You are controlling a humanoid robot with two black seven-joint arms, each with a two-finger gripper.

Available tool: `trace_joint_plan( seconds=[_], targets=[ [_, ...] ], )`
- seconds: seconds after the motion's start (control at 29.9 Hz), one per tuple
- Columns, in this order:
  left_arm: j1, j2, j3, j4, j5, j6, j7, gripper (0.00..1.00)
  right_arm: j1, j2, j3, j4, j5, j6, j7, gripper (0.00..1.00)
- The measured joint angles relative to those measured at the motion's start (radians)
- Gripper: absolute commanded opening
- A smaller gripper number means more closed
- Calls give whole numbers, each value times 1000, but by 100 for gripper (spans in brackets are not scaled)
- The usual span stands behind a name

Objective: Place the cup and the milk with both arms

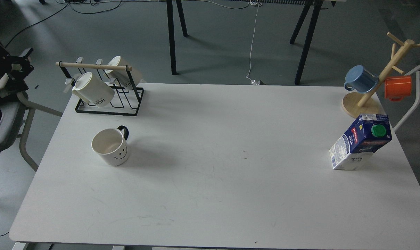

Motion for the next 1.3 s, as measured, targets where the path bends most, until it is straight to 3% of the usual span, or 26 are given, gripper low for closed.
trace_joint_plan(
  seconds=[0.37, 0.57, 0.84, 1.04, 1.1, 1.17, 1.3],
  targets=[
    [-30, -20, -31, 29, -17, 0, 22, 100, -1, 2, 12, 0, 0, 0, 2, 99],
    [-73, -23, -31, 60, -2, 0, 8, 100, -1, -9, 12, -5, 0, 0, 2, 99],
    [-152, -10, -40, 62, 323, 0, 1, 100, -1, -18, 22, 1, 1, 0, 2, 99],
    [-168, 7, -44, 70, 398, 0, 1, 100, -2, -52, 30, 4, 2, 0, 2, 99],
    [-168, 25, -44, 72, 404, 0, -20, 100, -2, -68, 32, 4, 2, 0, 2, 99],
    [-168, 50, -42, 70, 436, 0, -71, 100, -2, -82, 33, 3, 2, 0, 2, 99],
    [-164, 82, -41, 46, 596, 0, -239, 100, -3, -98, 33, -4, 2, 0, 2, 99]
  ],
)
